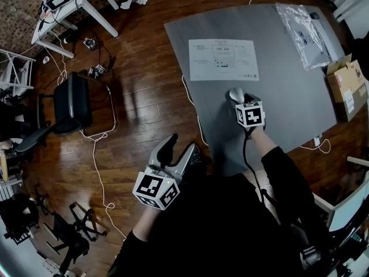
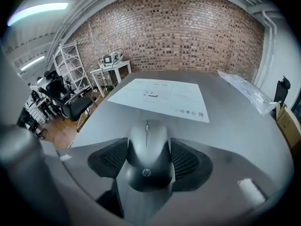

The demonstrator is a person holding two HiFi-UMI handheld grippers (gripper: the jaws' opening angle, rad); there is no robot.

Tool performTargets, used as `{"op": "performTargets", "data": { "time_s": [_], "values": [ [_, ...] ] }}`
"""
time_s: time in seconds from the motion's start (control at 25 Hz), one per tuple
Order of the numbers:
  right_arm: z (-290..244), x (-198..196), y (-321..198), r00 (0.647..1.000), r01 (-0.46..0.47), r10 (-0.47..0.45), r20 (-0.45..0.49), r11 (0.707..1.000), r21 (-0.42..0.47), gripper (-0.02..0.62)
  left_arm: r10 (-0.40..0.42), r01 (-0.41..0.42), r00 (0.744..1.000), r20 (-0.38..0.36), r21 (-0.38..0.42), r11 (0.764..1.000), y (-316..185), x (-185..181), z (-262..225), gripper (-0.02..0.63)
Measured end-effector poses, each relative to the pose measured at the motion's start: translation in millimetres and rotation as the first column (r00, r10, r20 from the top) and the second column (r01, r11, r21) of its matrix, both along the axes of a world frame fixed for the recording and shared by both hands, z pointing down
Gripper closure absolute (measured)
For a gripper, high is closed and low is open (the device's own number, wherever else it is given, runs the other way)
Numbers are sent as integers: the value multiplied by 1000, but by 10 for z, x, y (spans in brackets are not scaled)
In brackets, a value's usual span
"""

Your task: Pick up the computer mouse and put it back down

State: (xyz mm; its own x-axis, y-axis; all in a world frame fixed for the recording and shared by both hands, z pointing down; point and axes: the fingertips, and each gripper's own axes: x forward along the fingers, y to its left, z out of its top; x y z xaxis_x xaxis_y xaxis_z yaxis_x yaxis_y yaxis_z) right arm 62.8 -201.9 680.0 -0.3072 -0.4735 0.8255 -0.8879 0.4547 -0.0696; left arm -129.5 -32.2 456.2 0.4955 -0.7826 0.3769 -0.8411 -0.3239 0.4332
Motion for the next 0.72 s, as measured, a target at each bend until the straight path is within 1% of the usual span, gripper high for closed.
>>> {"op": "performTargets", "data": {
  "time_s": [0.24, 0.4, 0.56, 0.64, 0.72],
  "values": [
    [79, -25, 24, 998, 1, -1, -56, 1000, -11, 298, 8, -8, 1000, -7, 7, 1000, 5, -97, -1, 390],
    [101, -20, 34, 999, -5, 4, -47, 1000, -21, 291, 21, -21, 1000, -14, 13, 1000, 7, -124, -26, 391],
    [-53, 71, 89, 998, -60, 60, -15, 998, 12, 290, 48, -47, 999, -22, 34, 998, 9, -115, -62, 390],
    [-193, 107, 152, 995, -95, 94, 28, 995, 29, 314, 66, -64, 997, -32, 43, 997, 18, -101, -56, 390],
    [-375, 138, 262, 987, -137, 133, 89, 990, 38, 378, 95, -93, 994, -46, 50, 994, 39, -73, -39, 390]
  ]
}}
